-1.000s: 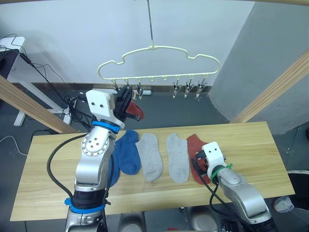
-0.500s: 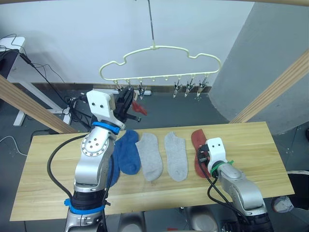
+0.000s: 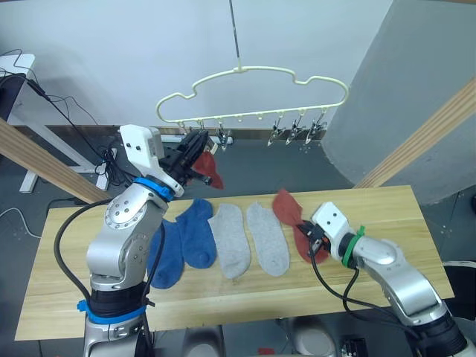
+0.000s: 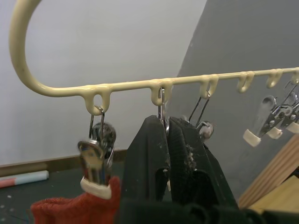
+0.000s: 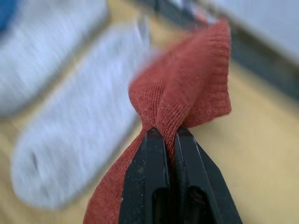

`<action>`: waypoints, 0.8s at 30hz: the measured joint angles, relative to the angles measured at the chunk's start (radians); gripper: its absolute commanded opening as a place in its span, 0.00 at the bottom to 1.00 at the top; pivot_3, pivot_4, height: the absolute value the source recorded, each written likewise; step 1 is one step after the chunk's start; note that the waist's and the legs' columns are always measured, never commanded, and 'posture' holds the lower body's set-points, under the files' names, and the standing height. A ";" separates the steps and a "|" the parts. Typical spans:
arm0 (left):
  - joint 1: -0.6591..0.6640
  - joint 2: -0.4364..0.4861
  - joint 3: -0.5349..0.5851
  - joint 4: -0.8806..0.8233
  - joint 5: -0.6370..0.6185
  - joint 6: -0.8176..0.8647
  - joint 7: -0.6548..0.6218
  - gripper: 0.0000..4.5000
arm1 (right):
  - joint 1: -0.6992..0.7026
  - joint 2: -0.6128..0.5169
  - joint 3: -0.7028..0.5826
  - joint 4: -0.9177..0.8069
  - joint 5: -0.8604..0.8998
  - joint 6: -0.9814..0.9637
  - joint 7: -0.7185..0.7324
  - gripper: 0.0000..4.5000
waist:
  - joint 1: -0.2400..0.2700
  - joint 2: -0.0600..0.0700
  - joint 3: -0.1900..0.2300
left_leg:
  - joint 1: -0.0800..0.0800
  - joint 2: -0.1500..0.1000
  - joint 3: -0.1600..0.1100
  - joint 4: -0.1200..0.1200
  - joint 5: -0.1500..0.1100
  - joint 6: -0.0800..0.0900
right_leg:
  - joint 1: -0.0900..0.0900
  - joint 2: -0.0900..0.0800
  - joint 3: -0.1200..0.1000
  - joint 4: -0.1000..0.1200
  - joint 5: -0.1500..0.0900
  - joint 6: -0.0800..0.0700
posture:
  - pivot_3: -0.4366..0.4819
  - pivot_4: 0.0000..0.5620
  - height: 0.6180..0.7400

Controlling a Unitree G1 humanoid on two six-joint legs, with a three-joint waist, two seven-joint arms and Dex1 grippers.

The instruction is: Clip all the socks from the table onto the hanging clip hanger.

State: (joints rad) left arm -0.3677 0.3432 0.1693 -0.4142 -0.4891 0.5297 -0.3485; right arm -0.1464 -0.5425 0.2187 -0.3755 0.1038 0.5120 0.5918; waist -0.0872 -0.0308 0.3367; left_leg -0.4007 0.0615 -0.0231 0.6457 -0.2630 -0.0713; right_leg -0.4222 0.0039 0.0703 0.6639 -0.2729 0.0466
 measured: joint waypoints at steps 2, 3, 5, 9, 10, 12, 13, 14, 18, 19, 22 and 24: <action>-0.013 0.008 0.012 -0.006 -0.041 0.038 -0.005 0.00 | -0.072 0.013 0.005 0.012 0.002 -0.044 0.034 0.00 | 0.000 0.000 0.002 | 0.000 0.000 0.000 0.000 0.000 0.000 | 0.000 0.000 0.000 0.000 0.001 -0.002 | 0.30 0.65 1.00; -0.018 0.008 0.016 -0.008 -0.057 0.053 -0.005 0.00 | -0.102 0.024 0.008 0.017 0.003 -0.063 0.043 0.00 | 0.001 0.000 0.002 | 0.000 0.000 0.000 0.000 0.000 0.000 | 0.000 0.000 0.000 0.000 0.002 -0.004 | 0.30 0.65 1.00; -0.022 0.008 0.021 -0.012 -0.088 0.080 -0.001 0.00 | -0.151 0.061 0.017 0.044 0.002 -0.089 0.050 0.00 | 0.001 0.000 0.002 | 0.000 0.000 0.000 0.000 0.000 0.000 | 0.000 -0.001 0.000 0.000 0.003 -0.005 | 0.30 0.65 1.00; -0.035 0.004 0.027 -0.029 -0.139 0.123 0.025 0.00 | -0.188 0.117 0.062 0.102 -0.006 -0.131 0.061 0.00 | 0.006 0.000 0.002 | -0.001 0.000 0.000 0.000 0.000 0.000 | -0.001 -0.002 -0.001 -0.001 0.003 -0.005 | 0.30 0.65 1.00; -0.037 0.003 0.028 -0.034 -0.148 0.129 0.032 0.00 | -0.189 0.127 0.071 0.111 -0.007 -0.136 0.061 0.00 | 0.006 0.000 0.003 | -0.002 -0.001 0.000 0.000 0.000 0.000 | -0.001 -0.003 -0.001 -0.001 0.003 -0.005 | 0.30 0.65 1.00; -0.037 0.003 0.032 -0.043 -0.165 0.147 0.043 0.00 | -0.191 0.152 0.089 0.122 -0.011 -0.145 0.061 0.00 | 0.006 0.000 0.003 | -0.002 -0.001 0.001 0.000 0.000 0.000 | -0.001 -0.003 -0.001 -0.001 0.003 -0.005 | 0.30 0.65 1.00; -0.037 0.002 0.032 -0.044 -0.172 0.152 0.051 0.00 | -0.194 0.165 0.095 0.126 -0.012 -0.151 0.059 0.00 | 0.005 0.000 0.003 | -0.001 -0.001 0.000 0.000 0.000 0.000 | -0.001 -0.003 -0.001 0.000 0.003 -0.005 | 0.30 0.65 1.00; -0.037 0.000 0.032 -0.047 -0.177 0.158 0.055 0.00 | -0.200 0.177 0.100 0.127 -0.013 -0.156 0.058 0.00 | 0.005 0.000 0.004 | -0.001 -0.001 0.000 0.000 0.000 0.000 | -0.001 -0.003 -0.001 0.000 0.003 -0.005 | 0.31 0.65 1.00; -0.037 -0.005 0.031 -0.048 -0.183 0.163 0.059 0.00 | -0.216 0.206 0.107 0.138 -0.023 -0.178 0.053 0.00 | 0.005 0.000 0.004 | -0.001 -0.001 0.000 0.001 0.000 -0.001 | -0.001 -0.003 -0.002 0.001 0.003 -0.005 | 0.31 0.65 1.00; -0.037 -0.005 0.031 -0.048 -0.183 0.163 0.060 0.00 | -0.218 0.215 0.108 0.142 -0.026 -0.182 0.048 0.00 | 0.005 0.000 0.004 | -0.001 0.000 0.000 0.001 0.000 -0.001 | -0.001 -0.003 -0.002 0.001 0.003 -0.005 | 0.31 0.65 1.00; -0.037 -0.005 0.031 -0.049 -0.188 0.163 0.063 0.00 | -0.227 0.239 0.111 0.146 -0.035 -0.198 0.039 0.00 | 0.005 0.000 0.005 | -0.001 0.000 0.000 0.000 0.002 -0.003 | -0.001 -0.003 -0.001 0.001 0.003 -0.005 | 0.31 0.65 1.00; -0.037 -0.005 0.031 -0.049 -0.192 0.163 0.063 0.00 | -0.234 0.246 0.112 0.146 -0.037 -0.202 0.039 0.00 | 0.005 0.000 0.005 | -0.001 0.000 0.000 0.000 0.002 -0.003 | -0.001 -0.003 -0.001 0.000 0.003 -0.005 | 0.32 0.65 1.00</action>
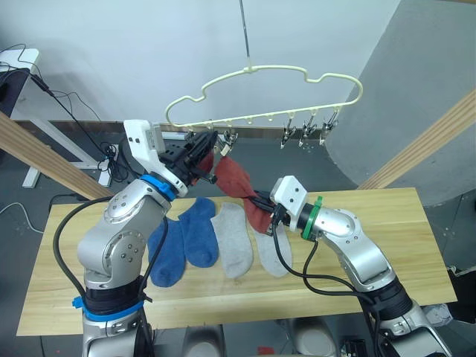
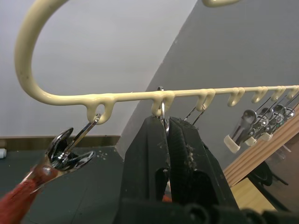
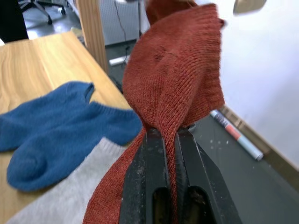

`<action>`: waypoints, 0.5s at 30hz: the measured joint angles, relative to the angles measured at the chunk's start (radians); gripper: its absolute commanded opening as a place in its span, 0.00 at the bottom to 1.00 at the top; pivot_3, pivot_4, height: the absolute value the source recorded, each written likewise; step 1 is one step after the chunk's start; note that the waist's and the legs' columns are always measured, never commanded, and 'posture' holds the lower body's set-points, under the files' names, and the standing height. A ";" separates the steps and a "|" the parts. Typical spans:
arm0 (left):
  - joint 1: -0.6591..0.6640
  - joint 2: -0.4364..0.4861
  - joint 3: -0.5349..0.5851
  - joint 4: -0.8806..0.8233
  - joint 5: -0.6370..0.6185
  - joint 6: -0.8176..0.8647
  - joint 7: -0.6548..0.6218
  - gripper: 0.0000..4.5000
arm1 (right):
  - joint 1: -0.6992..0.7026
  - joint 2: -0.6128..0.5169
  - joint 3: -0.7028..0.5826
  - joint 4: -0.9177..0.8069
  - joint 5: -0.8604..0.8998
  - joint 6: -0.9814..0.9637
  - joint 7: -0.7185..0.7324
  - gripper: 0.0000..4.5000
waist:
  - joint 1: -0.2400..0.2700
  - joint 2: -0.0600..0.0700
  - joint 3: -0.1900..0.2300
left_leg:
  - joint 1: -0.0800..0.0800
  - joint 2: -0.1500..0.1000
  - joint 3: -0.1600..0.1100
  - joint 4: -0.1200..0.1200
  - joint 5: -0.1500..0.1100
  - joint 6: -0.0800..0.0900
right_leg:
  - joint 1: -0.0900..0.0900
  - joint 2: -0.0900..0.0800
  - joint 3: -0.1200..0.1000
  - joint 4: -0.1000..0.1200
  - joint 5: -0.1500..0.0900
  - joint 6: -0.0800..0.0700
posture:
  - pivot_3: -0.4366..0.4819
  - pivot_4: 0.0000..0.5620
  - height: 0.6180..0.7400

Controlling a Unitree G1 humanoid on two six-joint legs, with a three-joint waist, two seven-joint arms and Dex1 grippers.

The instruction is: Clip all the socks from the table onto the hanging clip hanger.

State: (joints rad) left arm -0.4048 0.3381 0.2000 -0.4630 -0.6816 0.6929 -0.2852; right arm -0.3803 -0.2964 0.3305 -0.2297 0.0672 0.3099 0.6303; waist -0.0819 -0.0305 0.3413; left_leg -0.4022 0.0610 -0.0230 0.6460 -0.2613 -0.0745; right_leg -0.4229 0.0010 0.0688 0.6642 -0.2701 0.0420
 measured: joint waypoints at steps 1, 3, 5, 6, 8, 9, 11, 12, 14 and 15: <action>0.000 0.000 0.000 0.000 -0.001 0.000 0.000 0.00 | -0.002 0.002 0.000 0.000 -0.001 -0.002 0.000 0.00 | 0.000 0.000 0.000 | 0.000 0.000 0.000 0.000 0.000 0.000 | 0.000 0.000 0.000 0.000 0.000 0.000 | 0.31 0.65 1.00; 0.001 0.000 0.000 -0.001 -0.003 0.000 0.003 0.00 | -0.002 0.005 0.001 0.002 -0.003 -0.010 0.001 0.00 | 0.000 0.000 0.000 | 0.000 0.000 0.000 0.000 0.000 0.000 | 0.000 0.000 0.000 0.000 0.000 0.000 | 0.32 0.65 1.00; 0.002 0.000 -0.001 -0.003 -0.003 0.000 0.009 0.00 | -0.002 0.008 0.002 0.003 -0.005 -0.018 0.001 0.00 | 0.000 0.000 0.000 | 0.000 0.000 0.000 0.000 0.000 0.000 | 0.000 0.000 0.000 0.000 0.000 0.000 | 0.32 0.65 1.00; 0.003 0.000 -0.001 -0.003 -0.003 0.000 0.010 0.00 | -0.003 0.012 0.002 0.003 -0.006 -0.021 0.001 0.00 | 0.000 0.000 0.000 | 0.000 0.000 0.000 0.000 0.000 0.000 | 0.000 0.000 0.000 0.000 0.000 0.000 | 0.32 0.65 1.00; 0.004 0.000 -0.001 -0.004 -0.004 0.000 0.010 0.00 | -0.005 0.016 0.003 0.003 -0.006 -0.029 0.000 0.00 | 0.000 0.000 0.000 | 0.000 0.000 0.000 0.000 0.000 0.000 | 0.000 0.000 0.000 0.000 0.000 0.000 | 0.32 0.65 1.00; 0.006 0.000 -0.001 -0.005 -0.004 0.000 0.010 0.00 | -0.005 0.017 0.003 0.003 -0.006 -0.033 0.000 0.00 | 0.000 0.000 0.000 | 0.000 0.000 0.000 0.000 0.000 0.000 | 0.000 0.000 0.000 0.000 0.000 0.000 | 0.32 0.65 1.00; 0.006 0.000 -0.001 -0.005 -0.004 0.000 0.010 0.00 | -0.007 0.022 0.003 0.003 -0.006 -0.040 0.000 0.00 | 0.000 0.000 0.000 | 0.000 0.000 0.000 0.000 0.000 0.000 | 0.000 0.000 0.000 0.000 0.000 0.000 | 0.31 0.65 1.00; 0.007 0.000 -0.001 -0.005 -0.004 0.000 0.010 0.00 | -0.008 0.023 0.003 0.003 -0.007 -0.040 0.000 0.00 | 0.000 0.000 0.000 | 0.000 0.000 0.000 0.000 0.000 0.000 | 0.000 0.000 0.000 0.000 0.000 0.000 | 0.31 0.65 1.00; 0.007 0.000 -0.001 -0.006 -0.005 0.000 0.010 0.00 | -0.014 0.025 0.003 0.003 -0.007 -0.041 0.000 0.00 | 0.000 0.000 0.000 | 0.000 0.000 0.000 0.000 0.000 0.000 | 0.000 0.000 0.000 0.000 0.000 0.000 | 0.31 0.65 1.00; 0.008 0.000 -0.001 -0.006 -0.005 0.000 0.010 0.00 | -0.016 0.027 0.003 0.003 -0.007 -0.041 0.000 0.00 | 0.000 0.000 0.000 | 0.000 0.000 0.000 0.000 0.000 0.000 | 0.000 0.000 0.000 0.000 0.000 0.000 | 0.31 0.65 1.00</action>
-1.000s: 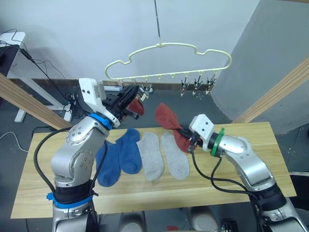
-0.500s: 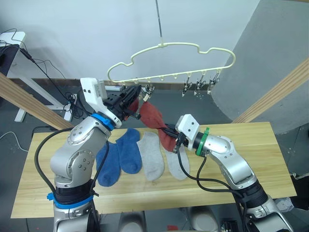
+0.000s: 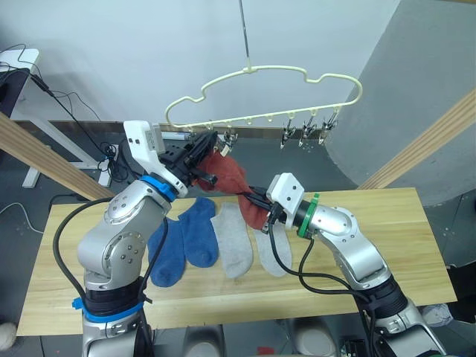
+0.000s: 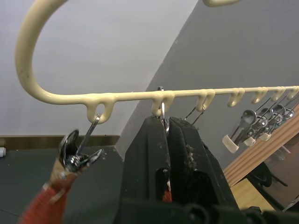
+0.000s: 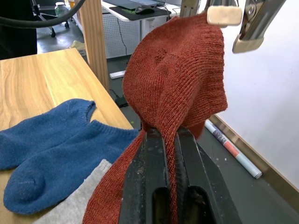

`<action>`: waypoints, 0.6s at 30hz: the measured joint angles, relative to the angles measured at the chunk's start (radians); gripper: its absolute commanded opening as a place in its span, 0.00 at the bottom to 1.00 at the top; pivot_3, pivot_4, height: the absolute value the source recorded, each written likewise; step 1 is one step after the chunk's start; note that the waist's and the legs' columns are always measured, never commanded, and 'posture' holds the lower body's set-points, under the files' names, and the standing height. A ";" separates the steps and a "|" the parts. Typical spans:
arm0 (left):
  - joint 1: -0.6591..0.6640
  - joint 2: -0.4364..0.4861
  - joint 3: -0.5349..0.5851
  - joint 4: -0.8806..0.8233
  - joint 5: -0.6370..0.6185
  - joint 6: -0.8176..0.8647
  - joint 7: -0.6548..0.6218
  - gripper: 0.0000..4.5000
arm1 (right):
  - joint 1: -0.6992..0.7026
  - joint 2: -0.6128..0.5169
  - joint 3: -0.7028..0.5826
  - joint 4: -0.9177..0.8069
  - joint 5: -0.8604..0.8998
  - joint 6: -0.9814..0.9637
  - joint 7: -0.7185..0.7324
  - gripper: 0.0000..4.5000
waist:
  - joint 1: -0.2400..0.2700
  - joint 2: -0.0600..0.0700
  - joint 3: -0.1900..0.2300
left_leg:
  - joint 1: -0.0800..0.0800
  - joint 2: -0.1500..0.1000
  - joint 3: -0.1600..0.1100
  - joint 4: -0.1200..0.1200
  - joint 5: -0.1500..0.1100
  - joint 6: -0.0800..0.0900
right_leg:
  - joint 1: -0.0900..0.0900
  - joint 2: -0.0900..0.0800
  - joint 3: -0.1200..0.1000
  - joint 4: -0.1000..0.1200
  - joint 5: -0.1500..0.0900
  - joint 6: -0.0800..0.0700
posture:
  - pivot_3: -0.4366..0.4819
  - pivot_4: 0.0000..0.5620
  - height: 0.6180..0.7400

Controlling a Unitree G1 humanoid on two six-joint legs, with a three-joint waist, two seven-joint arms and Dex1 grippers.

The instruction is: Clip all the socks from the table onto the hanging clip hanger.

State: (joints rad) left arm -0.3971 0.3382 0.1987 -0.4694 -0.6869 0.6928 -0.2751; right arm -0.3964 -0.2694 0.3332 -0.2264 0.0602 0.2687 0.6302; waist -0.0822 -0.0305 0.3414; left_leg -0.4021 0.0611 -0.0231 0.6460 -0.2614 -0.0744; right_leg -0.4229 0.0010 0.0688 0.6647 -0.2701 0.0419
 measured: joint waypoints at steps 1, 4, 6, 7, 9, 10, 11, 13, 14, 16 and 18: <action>0.001 0.000 0.000 -0.001 -0.001 0.000 0.000 0.00 | -0.002 0.002 0.000 0.000 0.000 0.000 0.000 0.00 | 0.000 0.000 0.000 | 0.000 0.000 0.000 0.000 0.000 0.000 | 0.000 0.000 0.000 0.000 0.000 0.000 | 0.31 0.65 1.00; 0.006 -0.003 0.001 -0.002 -0.019 0.001 0.001 0.00 | -0.009 0.009 0.000 0.000 0.000 0.000 -0.002 0.00 | 0.000 0.000 0.000 | 0.000 0.000 0.000 0.000 0.000 0.000 | 0.000 0.000 0.000 0.000 0.000 0.000 | 0.32 0.65 1.00; 0.008 -0.004 0.002 -0.002 -0.019 0.001 0.001 0.15 | -0.012 0.016 0.000 0.006 -0.001 0.001 -0.005 0.00 | 0.000 0.000 0.000 | 0.000 0.000 0.000 0.000 0.000 0.000 | 0.000 0.000 0.000 0.000 0.000 0.000 | 0.32 0.65 1.00; 0.008 -0.003 0.002 -0.003 -0.020 0.001 0.001 0.20 | -0.013 0.018 0.001 0.011 -0.001 0.001 -0.008 0.00 | 0.000 0.000 0.000 | 0.000 0.000 0.000 0.000 0.000 0.000 | 0.000 0.000 0.000 0.000 0.000 0.000 | 0.32 0.65 1.00; 0.010 0.001 0.003 -0.003 -0.020 0.001 0.001 0.34 | -0.013 0.022 0.001 0.019 -0.002 0.002 -0.016 0.00 | 0.000 0.000 0.000 | 0.000 0.000 0.000 0.000 0.000 0.000 | 0.000 0.000 0.000 0.000 0.000 0.000 | 0.32 0.65 1.00; 0.012 0.003 0.003 -0.004 -0.020 0.000 0.001 0.41 | -0.013 0.023 0.001 0.022 -0.002 0.002 -0.020 0.00 | 0.000 0.000 0.000 | 0.000 0.000 0.000 0.000 0.000 0.000 | 0.000 0.000 0.000 0.000 0.000 0.000 | 0.32 0.65 1.00; 0.015 0.007 0.003 -0.006 -0.018 -0.002 0.001 0.47 | -0.014 0.023 0.001 0.024 -0.002 0.002 -0.020 0.00 | -0.001 0.000 0.000 | 0.000 0.000 0.000 0.000 0.000 0.000 | 0.000 0.000 0.000 0.000 0.000 0.000 | 0.32 0.65 1.00; 0.022 0.014 0.003 -0.012 -0.016 -0.004 0.001 0.60 | -0.015 0.023 0.002 0.027 -0.002 0.002 -0.020 0.00 | -0.001 0.000 0.000 | 0.000 0.000 0.000 0.000 0.000 0.000 | 0.000 0.000 0.000 0.000 0.000 0.000 | 0.32 0.65 1.00; 0.024 0.014 0.003 -0.014 -0.016 -0.004 0.000 0.66 | -0.015 0.023 0.002 0.027 -0.002 0.002 -0.020 0.00 | -0.001 0.000 0.000 | 0.000 0.000 0.000 0.000 0.000 0.000 | 0.000 0.000 0.000 0.000 0.000 0.000 | 0.32 0.65 1.00; 0.034 0.020 0.003 -0.020 -0.016 -0.005 -0.001 0.67 | -0.017 0.027 0.003 0.028 -0.002 0.003 -0.020 0.12 | -0.001 0.000 0.000 | 0.000 0.000 0.000 0.000 0.000 0.000 | 0.000 0.000 0.000 0.000 0.000 0.000 | 0.32 0.65 1.00; 0.047 0.028 0.003 -0.035 -0.016 -0.005 -0.002 0.67 | -0.017 0.033 0.002 0.033 -0.001 0.007 -0.021 0.24 | -0.001 0.000 0.000 | 0.000 0.000 0.000 0.000 0.000 0.000 | 0.000 0.000 0.000 0.000 0.000 0.000 | 0.32 0.65 1.00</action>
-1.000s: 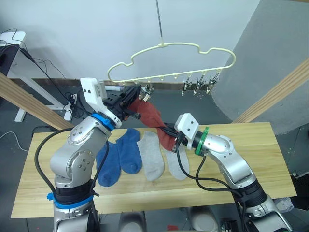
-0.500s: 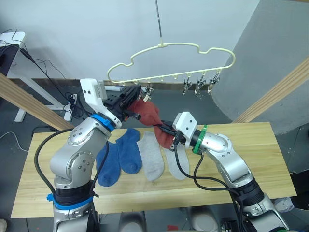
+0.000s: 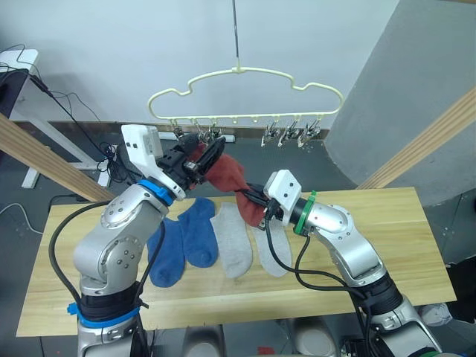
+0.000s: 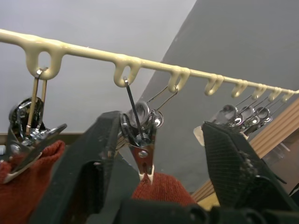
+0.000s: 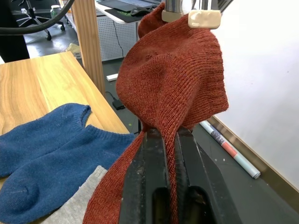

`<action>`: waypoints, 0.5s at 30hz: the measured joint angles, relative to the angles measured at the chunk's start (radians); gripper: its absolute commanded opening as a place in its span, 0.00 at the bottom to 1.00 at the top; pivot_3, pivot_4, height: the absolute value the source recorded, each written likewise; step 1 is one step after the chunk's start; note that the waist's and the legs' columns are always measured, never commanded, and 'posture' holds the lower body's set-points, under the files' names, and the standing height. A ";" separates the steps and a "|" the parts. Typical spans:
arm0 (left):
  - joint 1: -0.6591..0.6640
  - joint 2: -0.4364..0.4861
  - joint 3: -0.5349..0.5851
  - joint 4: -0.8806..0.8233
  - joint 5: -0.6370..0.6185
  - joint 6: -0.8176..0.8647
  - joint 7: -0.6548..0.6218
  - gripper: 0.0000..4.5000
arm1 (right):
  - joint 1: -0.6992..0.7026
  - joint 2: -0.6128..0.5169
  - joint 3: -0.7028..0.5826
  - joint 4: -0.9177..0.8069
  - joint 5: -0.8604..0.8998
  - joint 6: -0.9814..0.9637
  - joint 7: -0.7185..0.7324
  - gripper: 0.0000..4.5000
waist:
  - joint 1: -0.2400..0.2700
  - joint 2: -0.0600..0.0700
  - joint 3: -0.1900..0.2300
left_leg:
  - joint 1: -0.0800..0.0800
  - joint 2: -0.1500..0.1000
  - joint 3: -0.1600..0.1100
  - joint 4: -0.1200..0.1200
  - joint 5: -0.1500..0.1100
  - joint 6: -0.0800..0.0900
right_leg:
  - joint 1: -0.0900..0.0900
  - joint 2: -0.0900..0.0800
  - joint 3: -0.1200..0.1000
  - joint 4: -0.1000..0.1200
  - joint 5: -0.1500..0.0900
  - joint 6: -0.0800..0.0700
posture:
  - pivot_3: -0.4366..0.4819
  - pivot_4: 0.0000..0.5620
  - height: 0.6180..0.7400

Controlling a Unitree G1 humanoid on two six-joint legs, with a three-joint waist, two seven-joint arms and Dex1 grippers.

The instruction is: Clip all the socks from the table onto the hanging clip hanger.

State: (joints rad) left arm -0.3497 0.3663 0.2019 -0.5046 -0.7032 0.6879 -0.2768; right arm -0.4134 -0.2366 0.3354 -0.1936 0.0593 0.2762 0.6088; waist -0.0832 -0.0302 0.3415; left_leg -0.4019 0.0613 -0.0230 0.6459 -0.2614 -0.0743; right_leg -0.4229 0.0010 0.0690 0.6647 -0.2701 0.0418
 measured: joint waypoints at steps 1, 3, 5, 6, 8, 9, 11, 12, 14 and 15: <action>0.004 0.003 0.000 -0.003 0.000 0.000 0.000 0.67 | 0.000 0.002 0.000 0.003 0.000 0.003 0.000 0.32 | 0.000 0.000 0.000 | 0.000 0.000 0.000 0.000 0.000 0.000 | 0.000 0.000 0.000 0.000 0.000 0.000 | 0.32 0.65 1.00; 0.016 0.006 0.000 -0.008 0.005 -0.003 0.000 0.67 | -0.001 0.004 0.001 0.003 0.000 0.007 0.000 0.46 | 0.000 0.000 0.000 | 0.000 0.000 0.000 0.000 0.000 0.000 | 0.000 0.000 0.000 0.000 0.000 0.000 | 0.32 0.65 1.00; 0.037 0.024 -0.004 -0.017 0.030 -0.019 -0.002 0.67 | -0.002 -0.003 0.005 0.003 -0.003 0.019 0.002 0.46 | 0.000 0.000 0.000 | 0.000 0.000 0.000 0.000 0.000 0.000 | 0.000 0.000 0.000 0.000 0.000 0.000 | 0.32 0.65 1.00; 0.045 0.033 -0.007 -0.022 0.047 -0.029 -0.004 0.67 | -0.002 -0.012 0.010 0.002 -0.004 0.025 0.004 0.46 | 0.000 0.000 0.000 | 0.000 0.000 0.000 0.000 0.000 0.000 | 0.000 0.000 0.000 0.000 0.000 0.000 | 0.32 0.64 1.00; 0.068 0.051 -0.023 -0.044 0.084 -0.064 -0.020 0.67 | 0.006 -0.046 0.013 -0.011 -0.006 0.041 0.020 0.46 | 0.001 0.000 0.000 | 0.000 0.000 0.000 0.000 0.000 0.000 | 0.000 0.000 0.000 0.000 0.000 0.000 | 0.32 0.64 1.00; 0.078 0.056 -0.032 -0.052 0.101 -0.081 -0.025 0.67 | 0.013 -0.067 0.011 -0.022 -0.006 0.047 0.026 0.46 | 0.002 0.000 0.000 | 0.000 0.000 0.000 0.000 0.000 0.000 | 0.000 0.000 0.000 0.000 0.000 0.000 | 0.32 0.64 1.00; 0.104 0.062 -0.052 -0.065 0.141 -0.117 -0.035 0.67 | 0.043 -0.107 0.002 -0.064 0.001 0.067 0.045 0.46 | 0.003 0.000 0.000 | 0.000 0.000 0.000 0.000 0.000 0.000 | 0.000 -0.001 0.000 -0.001 0.000 0.000 | 0.32 0.64 1.00; 0.110 0.059 -0.063 -0.071 0.159 -0.133 -0.033 0.67 | 0.059 -0.127 -0.002 -0.086 0.003 0.078 0.051 0.46 | 0.003 0.000 0.000 | 0.000 -0.001 0.000 0.000 0.000 0.000 | 0.000 -0.001 0.000 -0.001 0.000 0.000 | 0.31 0.64 1.00; 0.121 0.049 -0.079 -0.079 0.197 -0.168 -0.024 0.67 | 0.096 -0.172 -0.012 -0.140 0.015 0.093 0.075 0.46 | 0.003 0.000 0.000 | 0.000 0.000 0.000 0.000 -0.001 0.002 | 0.000 -0.001 0.000 -0.001 0.000 0.000 | 0.31 0.64 1.00; 0.123 0.042 -0.089 -0.080 0.213 -0.180 -0.020 0.67 | 0.112 -0.189 -0.024 -0.163 0.024 0.099 0.083 0.46 | 0.002 0.000 0.000 | 0.000 -0.001 0.000 0.000 -0.001 0.003 | 0.000 -0.001 0.001 0.000 0.000 0.000 | 0.31 0.64 1.00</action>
State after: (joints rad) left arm -0.2269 0.4083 0.1129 -0.5849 -0.4907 0.5077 -0.2971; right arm -0.3010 -0.4253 0.3110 -0.3564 0.0837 0.3750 0.6923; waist -0.0814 -0.0298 0.3419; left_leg -0.4021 0.0607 -0.0226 0.6457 -0.2629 -0.0718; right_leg -0.4230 0.0004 0.0696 0.6643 -0.2701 0.0419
